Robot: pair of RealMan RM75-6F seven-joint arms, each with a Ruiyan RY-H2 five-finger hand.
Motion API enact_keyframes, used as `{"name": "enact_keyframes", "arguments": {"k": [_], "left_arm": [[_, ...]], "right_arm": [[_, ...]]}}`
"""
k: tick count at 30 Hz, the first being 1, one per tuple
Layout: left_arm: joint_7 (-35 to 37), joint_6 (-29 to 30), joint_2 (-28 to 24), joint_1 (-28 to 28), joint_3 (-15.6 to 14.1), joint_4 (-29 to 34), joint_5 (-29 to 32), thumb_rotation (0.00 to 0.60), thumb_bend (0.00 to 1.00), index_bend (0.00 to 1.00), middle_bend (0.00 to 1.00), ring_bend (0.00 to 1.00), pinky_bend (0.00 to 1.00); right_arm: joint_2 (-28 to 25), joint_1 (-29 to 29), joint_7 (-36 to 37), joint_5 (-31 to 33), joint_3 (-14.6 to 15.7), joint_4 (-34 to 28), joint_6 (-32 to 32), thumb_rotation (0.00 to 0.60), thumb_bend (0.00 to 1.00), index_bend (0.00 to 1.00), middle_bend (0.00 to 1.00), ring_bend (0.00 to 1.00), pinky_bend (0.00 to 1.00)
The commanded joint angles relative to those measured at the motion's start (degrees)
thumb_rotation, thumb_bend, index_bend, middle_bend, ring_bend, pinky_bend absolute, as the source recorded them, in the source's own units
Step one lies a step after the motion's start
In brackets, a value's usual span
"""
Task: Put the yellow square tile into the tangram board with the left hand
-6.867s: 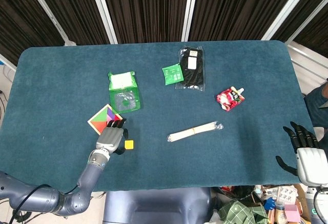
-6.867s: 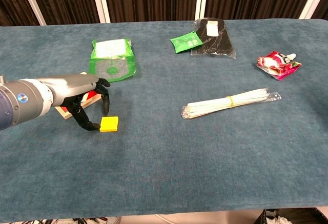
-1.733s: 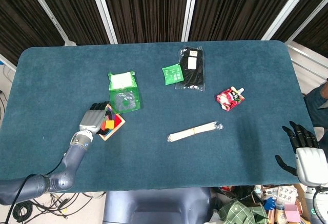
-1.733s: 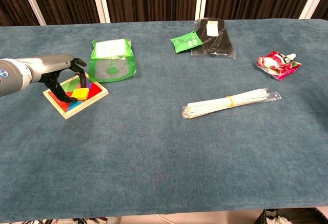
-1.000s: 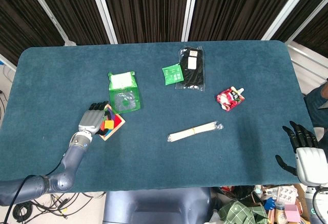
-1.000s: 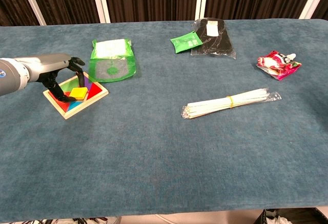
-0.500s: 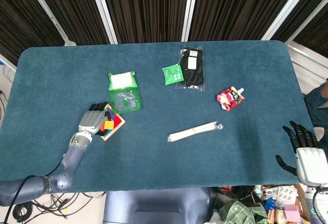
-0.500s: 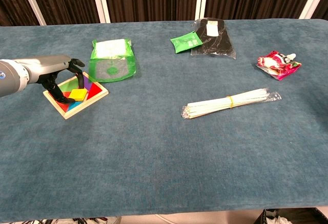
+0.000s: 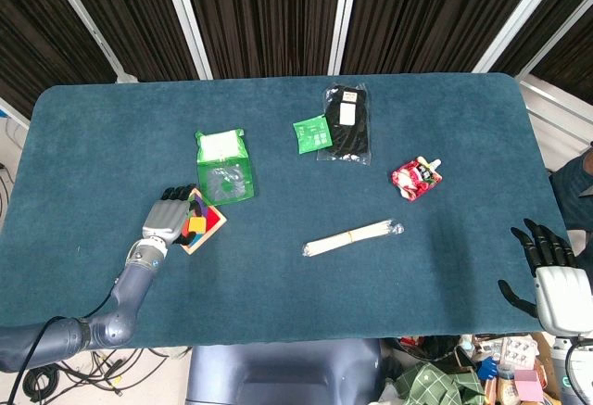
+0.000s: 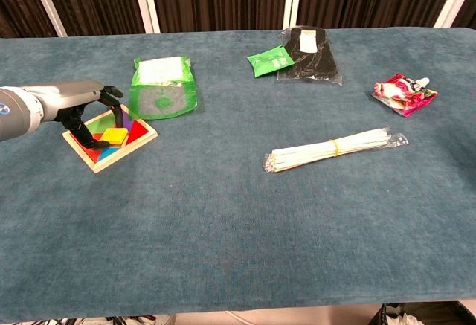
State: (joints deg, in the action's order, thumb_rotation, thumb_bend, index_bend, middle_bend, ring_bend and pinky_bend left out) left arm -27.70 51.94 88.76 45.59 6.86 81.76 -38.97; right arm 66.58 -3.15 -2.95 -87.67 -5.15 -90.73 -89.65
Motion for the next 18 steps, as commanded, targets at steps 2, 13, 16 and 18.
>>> {"name": "enact_keyframes", "arguments": {"k": [2,13,16,18], "left_arm": [[-0.09,0.0,-0.04,0.01,-0.03,0.09,-0.05,0.6,0.37,0.4,0.0,0.0,0.0],[-0.53,0.56,-0.31,-0.08,-0.24,0.92,-0.51,0.6,0.37,0.4,0.0,0.0,0.0],[-0.61,0.87,-0.3,-0.18,-0.34,1.07,-0.85,0.6,0.37,0.4,0.0,0.0,0.0],[-0.62,0.81,-0.3,-0.24,-0.41,1.1,-0.75,0.6,0.37,0.39,0.0,0.0,0.0]], "right_arm": [[0.01,0.0,-0.02,-0.01,0.0,0.0,0.01,0.6,0.17,0.15,0.04,0.07,0.13],[0.11,0.01,-0.15,0.13,-0.12,-0.07,-0.09,0.6,0.17,0.15,0.04,0.07,0.13],[0.14,0.03,-0.2,0.08,-0.11,-0.05,-0.14,0.6,0.17,0.15,0.04,0.07,0.13],[0.15,0.04,-0.2,0.07,-0.12,-0.04,-0.19,0.6,0.17,0.15,0.04,0.07,0.13]]}}
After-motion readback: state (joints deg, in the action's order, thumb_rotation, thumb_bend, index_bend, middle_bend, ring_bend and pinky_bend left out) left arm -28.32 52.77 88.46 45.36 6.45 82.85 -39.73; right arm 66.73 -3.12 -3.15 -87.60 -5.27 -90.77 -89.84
